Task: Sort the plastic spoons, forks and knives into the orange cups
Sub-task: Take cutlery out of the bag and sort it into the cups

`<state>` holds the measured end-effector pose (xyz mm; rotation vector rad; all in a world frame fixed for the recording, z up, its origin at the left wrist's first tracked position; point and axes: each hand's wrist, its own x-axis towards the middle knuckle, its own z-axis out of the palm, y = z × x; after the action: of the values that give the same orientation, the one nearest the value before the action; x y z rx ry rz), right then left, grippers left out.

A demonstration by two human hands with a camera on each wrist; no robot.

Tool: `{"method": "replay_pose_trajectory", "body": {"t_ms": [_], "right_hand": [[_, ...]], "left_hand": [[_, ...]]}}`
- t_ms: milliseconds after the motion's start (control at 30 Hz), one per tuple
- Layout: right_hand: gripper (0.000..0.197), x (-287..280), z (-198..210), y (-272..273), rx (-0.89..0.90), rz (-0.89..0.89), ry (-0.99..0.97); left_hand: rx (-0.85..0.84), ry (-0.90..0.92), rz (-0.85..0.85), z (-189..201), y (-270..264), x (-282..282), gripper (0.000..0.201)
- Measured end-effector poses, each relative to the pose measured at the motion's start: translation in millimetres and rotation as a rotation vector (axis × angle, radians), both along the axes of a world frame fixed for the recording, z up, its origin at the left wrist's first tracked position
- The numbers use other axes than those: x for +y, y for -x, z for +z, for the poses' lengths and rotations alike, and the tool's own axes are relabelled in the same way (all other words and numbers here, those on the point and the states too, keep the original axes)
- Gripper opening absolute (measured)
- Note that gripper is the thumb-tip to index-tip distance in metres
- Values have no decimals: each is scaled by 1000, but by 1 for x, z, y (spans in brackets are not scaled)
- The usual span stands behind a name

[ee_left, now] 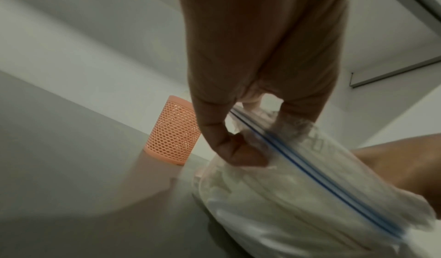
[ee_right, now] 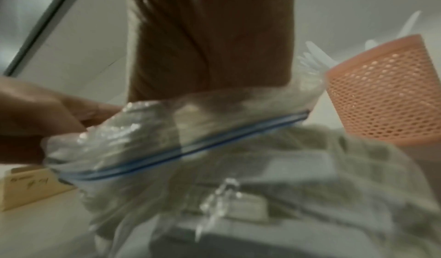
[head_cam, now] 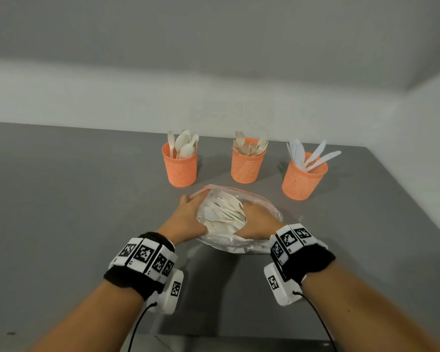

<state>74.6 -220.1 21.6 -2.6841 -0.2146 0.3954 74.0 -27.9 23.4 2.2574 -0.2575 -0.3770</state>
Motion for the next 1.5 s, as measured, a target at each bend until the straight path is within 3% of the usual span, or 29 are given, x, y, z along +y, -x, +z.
{"method": "replay_pose_trajectory", "body": {"t_ms": [100,233,300,467,667,833,967,1067,1200,1367,1500], "right_hand": [[88,-1,2,2,-4,102,25],[78,0,-6,8,-207,285,108],[77,-2,-11,9,-215,323,105],[87,4,-14,1,-99,191,82],[50,7,-22,6,-161,188,-26],[80,12,-20,6,-143,172,-114],[53,14,-16,1,-117,145,-116],[56,10,-9,-1,-83,100,-263],[41,3,7,-5,12,-115,-549],[35,3,18,-9,-2,-350,-814],[37,9,38,-11,-6,-392,-1093]], "left_hand": [[-16,38,26,-5,-5,2,96],[-23,79,47,-12,-13,7,100],[5,73,44,-13,-15,8,101],[68,101,8,-11,-12,12,103],[148,225,48,-7,-5,22,86],[207,311,43,-5,0,29,80],[242,364,69,0,-5,35,77],[259,359,99,1,-9,38,75],[248,339,122,3,-11,36,72],[42,258,100,-2,-12,20,71],[-36,120,35,-16,-16,5,72]]}}
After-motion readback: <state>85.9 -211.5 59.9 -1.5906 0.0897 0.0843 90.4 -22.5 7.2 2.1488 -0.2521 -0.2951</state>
